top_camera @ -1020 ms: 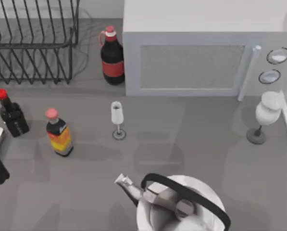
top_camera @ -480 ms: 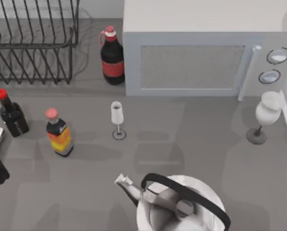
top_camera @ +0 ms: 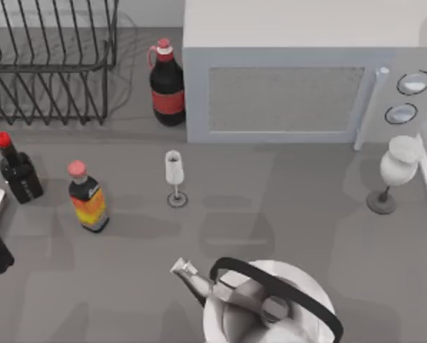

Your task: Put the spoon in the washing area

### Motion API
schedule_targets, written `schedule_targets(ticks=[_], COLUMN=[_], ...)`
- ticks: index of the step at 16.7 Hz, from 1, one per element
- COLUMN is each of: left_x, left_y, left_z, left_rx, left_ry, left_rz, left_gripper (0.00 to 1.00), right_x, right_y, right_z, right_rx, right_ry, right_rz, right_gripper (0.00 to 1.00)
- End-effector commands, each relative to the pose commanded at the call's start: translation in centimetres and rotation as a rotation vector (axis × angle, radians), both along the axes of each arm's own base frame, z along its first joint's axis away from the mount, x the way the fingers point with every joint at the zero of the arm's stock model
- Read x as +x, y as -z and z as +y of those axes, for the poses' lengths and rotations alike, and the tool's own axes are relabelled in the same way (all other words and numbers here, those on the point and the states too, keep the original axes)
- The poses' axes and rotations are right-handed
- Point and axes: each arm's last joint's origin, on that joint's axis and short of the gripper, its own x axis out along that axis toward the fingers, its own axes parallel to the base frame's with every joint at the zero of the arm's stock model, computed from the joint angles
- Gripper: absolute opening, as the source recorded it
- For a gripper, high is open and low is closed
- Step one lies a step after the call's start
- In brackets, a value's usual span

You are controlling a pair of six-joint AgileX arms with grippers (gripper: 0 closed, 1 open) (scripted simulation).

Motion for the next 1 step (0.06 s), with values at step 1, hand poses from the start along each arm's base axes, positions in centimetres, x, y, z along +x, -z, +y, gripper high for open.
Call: schedule_targets(ticks=[1], left_x=[0.0], left_y=[0.0], left_z=[0.0], left_rx=[0.0], left_ry=[0.0], left_rz=[0.0], left_gripper=[1.0], right_x=[0.0], right_y=[0.0], right_z=[0.0], right_rx=[0.0], right_ry=[0.0], right_rz=[0.0], right_gripper=[1.0])
